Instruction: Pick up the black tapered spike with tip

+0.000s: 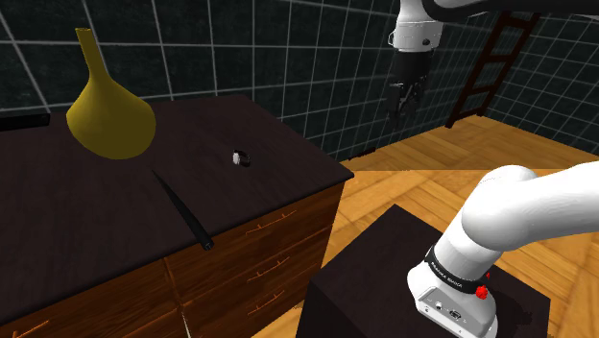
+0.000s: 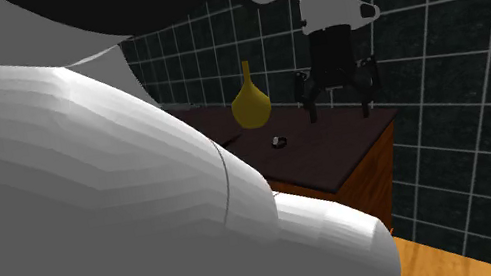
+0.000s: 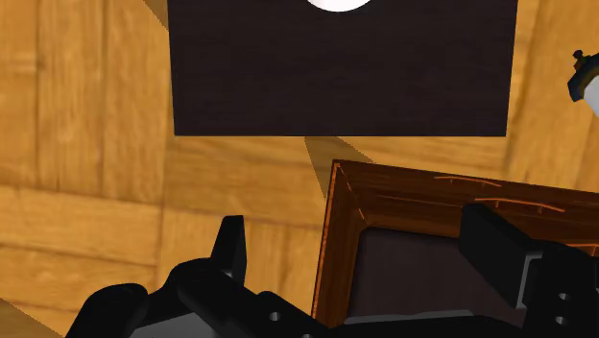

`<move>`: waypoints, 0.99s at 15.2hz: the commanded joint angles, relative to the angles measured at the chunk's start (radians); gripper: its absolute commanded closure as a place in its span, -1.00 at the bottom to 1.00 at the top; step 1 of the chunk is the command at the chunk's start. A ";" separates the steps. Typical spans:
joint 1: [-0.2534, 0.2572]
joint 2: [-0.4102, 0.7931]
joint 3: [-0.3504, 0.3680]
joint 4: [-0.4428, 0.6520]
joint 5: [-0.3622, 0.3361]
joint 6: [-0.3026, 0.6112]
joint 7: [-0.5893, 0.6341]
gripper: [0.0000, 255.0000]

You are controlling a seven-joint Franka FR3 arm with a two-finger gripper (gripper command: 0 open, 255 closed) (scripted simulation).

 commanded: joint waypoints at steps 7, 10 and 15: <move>0.041 0.105 0.128 0.028 0.094 0.074 0.144 -1.00; 0.058 0.173 0.191 0.058 0.129 0.113 0.214 -1.00; 0.075 0.307 0.293 0.131 0.164 0.176 0.332 -1.00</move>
